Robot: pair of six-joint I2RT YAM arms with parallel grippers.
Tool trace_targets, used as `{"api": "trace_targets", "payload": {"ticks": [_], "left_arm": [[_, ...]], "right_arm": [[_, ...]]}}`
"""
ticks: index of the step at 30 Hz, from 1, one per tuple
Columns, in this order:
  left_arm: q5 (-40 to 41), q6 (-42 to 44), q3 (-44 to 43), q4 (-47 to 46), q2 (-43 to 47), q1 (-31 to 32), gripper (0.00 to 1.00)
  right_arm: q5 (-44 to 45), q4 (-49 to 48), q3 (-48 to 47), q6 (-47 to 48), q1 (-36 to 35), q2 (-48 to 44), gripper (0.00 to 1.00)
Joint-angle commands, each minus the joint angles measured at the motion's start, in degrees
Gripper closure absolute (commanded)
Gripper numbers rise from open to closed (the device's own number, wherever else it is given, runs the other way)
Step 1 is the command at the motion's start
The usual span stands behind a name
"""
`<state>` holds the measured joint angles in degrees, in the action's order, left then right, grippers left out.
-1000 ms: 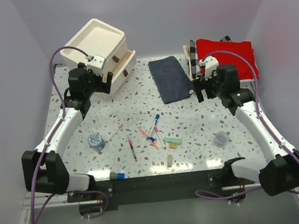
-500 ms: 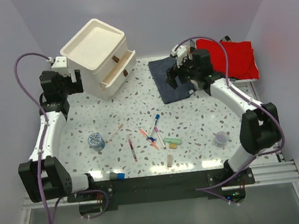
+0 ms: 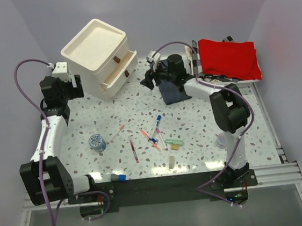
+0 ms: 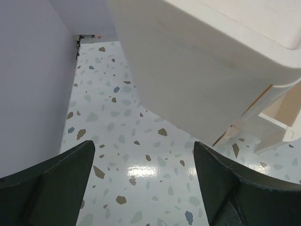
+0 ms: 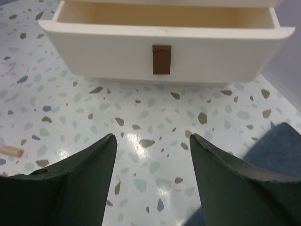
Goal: Sort the stationery into containers
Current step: Close the drawer in the storage box.
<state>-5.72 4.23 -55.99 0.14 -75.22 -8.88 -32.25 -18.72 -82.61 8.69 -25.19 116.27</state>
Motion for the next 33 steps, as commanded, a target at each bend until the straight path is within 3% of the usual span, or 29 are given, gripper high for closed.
{"api": "trace_targets", "payload": {"ticks": [1,13,33], "left_arm": [[2.6,2.7,-2.8,-3.2,-0.3,-1.4,0.09],[3.9,2.7,4.0,-2.1,4.6,-3.9,0.10],[3.9,3.0,5.1,-3.6,3.7,-5.4,0.10]], "right_arm": [[-1.2,-8.7,-8.8,-3.9,-2.2,4.1,0.33],[-0.2,-5.3,-23.9,-3.9,-5.1,15.7,0.43],[5.4,0.8,-28.7,-0.8,-7.0,20.2,0.51]]}}
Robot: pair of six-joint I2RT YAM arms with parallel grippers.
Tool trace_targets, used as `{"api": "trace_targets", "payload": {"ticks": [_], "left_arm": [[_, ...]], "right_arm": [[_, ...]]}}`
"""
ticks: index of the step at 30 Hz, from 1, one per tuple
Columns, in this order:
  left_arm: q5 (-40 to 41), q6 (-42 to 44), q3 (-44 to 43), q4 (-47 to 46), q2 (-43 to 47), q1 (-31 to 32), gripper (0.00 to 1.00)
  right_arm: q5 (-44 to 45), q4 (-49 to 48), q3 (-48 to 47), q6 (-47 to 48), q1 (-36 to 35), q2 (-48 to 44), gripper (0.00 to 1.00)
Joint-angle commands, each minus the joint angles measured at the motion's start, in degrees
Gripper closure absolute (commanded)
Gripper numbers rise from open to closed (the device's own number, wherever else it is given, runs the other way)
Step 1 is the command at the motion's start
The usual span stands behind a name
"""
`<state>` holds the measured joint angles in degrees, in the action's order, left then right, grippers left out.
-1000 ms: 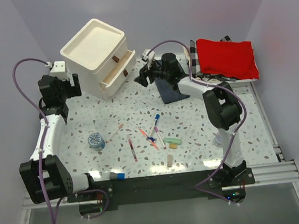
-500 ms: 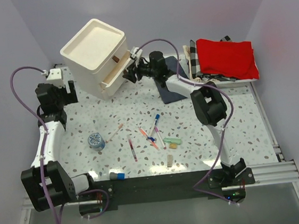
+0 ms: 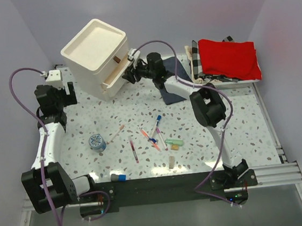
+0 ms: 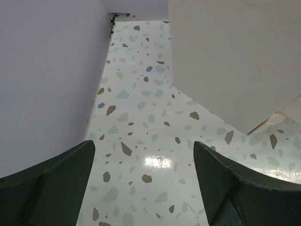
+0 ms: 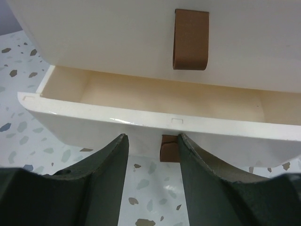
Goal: Sort the stationery into containers
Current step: Close the drawer in the storage box.
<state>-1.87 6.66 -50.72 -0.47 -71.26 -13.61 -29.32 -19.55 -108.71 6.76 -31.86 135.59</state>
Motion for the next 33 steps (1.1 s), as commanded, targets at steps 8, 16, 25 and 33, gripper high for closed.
{"api": "trace_targets", "payload": {"ticks": [8,16,25,33], "left_arm": [[0.3,0.2,-0.3,-4.1,-1.5,-1.0,0.10],[0.0,0.3,0.2,-3.5,-2.2,-1.0,0.10],[-0.2,-0.2,0.4,-3.7,-2.9,-0.9,0.10],[0.3,0.2,0.8,-3.6,-2.6,-1.0,0.09]], "right_arm": [[4.3,3.2,-3.2,1.7,-0.8,1.6,0.60],[5.5,2.2,-12.0,-0.9,-1.7,7.0,0.62],[8.4,1.4,-20.4,-3.9,-3.3,12.6,0.56],[11.6,0.0,-3.1,-5.8,-3.5,2.1,0.42]]}}
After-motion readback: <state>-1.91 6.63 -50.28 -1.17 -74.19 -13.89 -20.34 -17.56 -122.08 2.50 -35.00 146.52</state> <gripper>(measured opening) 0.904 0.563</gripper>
